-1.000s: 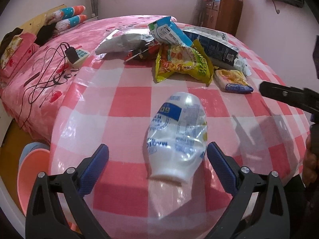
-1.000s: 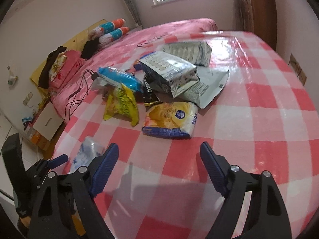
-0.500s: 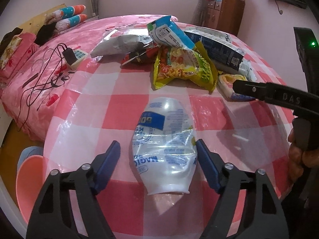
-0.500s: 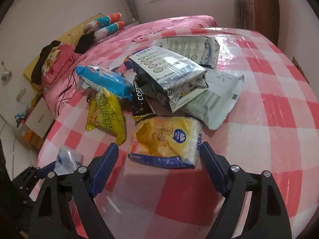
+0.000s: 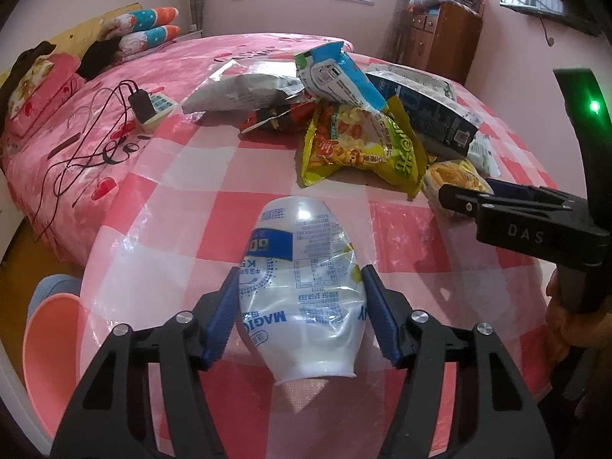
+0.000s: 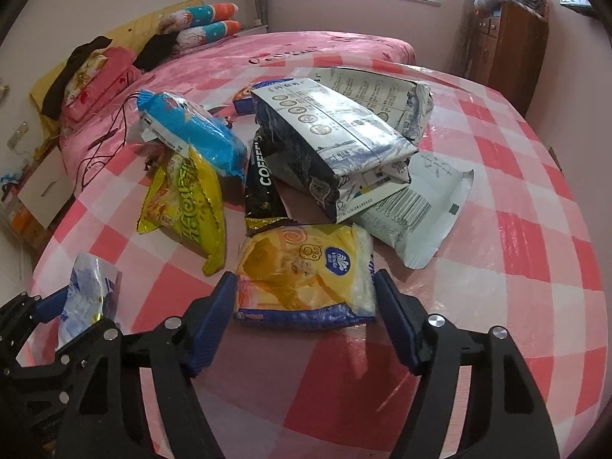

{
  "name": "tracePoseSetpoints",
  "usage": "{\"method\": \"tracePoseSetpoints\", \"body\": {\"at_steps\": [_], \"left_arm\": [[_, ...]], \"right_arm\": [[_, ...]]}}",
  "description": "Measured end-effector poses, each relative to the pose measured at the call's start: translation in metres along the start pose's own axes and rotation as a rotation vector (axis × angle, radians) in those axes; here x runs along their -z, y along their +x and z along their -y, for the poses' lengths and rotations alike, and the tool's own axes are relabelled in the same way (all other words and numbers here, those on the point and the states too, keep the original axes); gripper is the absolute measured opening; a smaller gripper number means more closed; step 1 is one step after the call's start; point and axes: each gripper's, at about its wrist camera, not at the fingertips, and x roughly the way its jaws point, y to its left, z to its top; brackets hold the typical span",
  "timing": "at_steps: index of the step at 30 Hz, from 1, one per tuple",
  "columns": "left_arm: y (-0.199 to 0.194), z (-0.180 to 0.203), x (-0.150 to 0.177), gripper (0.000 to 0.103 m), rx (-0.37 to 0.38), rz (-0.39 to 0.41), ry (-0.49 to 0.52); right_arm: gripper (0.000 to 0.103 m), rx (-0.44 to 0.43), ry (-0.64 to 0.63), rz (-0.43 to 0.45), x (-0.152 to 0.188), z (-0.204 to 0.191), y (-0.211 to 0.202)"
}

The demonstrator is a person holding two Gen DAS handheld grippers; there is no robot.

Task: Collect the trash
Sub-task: 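Grasp the yellow snack bag with the right tool while the left tool lifts the bottle, then carry both items over the pink bucket and open both tools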

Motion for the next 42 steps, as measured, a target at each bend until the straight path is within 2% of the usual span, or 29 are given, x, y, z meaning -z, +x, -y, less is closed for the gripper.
{"method": "tracePoseSetpoints", "body": {"at_steps": [7, 12, 20, 27, 34, 42], "left_arm": [[-0.007, -0.007, 0.001, 0.063, 0.029, 0.017, -0.038], [-0.016, -0.013, 0.001, 0.063, 0.038, 0.044, -0.054], [-0.03, -0.024, 0.003, 0.063, 0.045, 0.083, -0.081], [-0.043, -0.039, 0.005, 0.063, 0.045, 0.111, -0.108], [-0.062, -0.064, 0.012, 0.063, 0.012, 0.144, -0.152], [-0.09, -0.124, 0.031, 0.063, -0.104, 0.175, -0.246]], "right_arm": [[0.063, -0.011, -0.018, 0.021, 0.006, 0.0, -0.009], [0.051, -0.034, -0.019, 0.045, 0.008, -0.001, -0.022], [0.045, -0.087, 0.0, 0.052, 0.015, -0.005, -0.034], [0.042, -0.137, -0.009, 0.073, 0.014, -0.023, -0.05], [0.042, -0.247, -0.045, 0.072, 0.006, -0.057, -0.061], [0.042, -0.472, -0.166, 0.031, -0.006, -0.143, -0.066]]}}
